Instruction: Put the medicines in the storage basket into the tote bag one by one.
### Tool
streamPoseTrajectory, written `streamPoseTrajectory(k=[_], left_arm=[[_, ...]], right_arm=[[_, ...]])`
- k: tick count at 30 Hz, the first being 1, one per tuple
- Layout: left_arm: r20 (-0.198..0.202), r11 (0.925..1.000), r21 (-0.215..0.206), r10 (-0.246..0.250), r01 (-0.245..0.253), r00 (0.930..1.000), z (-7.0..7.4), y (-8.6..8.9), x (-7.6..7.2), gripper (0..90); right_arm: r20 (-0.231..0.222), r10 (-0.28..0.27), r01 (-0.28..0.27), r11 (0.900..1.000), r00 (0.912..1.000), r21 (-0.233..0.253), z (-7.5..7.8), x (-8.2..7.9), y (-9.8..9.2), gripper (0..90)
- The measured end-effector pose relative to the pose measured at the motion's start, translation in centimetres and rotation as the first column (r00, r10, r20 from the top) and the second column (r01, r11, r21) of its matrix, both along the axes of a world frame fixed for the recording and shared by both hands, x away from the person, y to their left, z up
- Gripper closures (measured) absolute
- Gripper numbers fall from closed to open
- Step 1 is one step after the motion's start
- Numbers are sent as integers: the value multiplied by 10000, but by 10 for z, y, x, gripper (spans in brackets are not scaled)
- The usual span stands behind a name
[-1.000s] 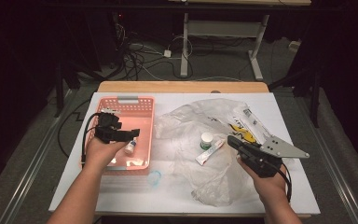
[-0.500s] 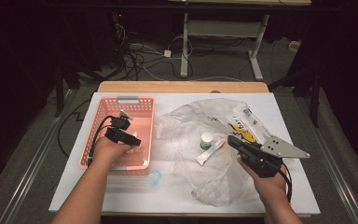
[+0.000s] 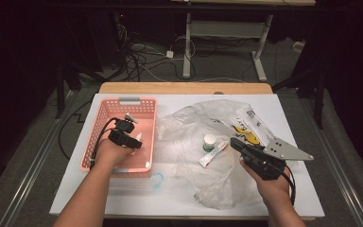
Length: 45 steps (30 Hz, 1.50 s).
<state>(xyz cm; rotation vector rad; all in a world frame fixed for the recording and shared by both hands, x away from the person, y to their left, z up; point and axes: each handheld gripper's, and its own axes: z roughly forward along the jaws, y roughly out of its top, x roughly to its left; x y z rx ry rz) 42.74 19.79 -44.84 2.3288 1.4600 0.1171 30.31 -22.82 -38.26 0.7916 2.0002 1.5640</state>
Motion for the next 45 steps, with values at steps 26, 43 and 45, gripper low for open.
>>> streamPoseTrajectory(k=[26,43,45], left_arm=[[4116,9598,-2387,-375,1474,9106,47,-12,-81,581],[5213,8990,-3058,-1174,3135,8452,44,-50,-125,581],[5225,8952,-2992,-1360,3304,8417,43,-59,-126,580]], right_arm=[[51,10,-10,10000,10000,-4,-1,0,2,900],[42,28,-28,10000,10000,-64,-3,0,3,900],[95,43,-42,10000,9999,-82,-3,0,3,900]])
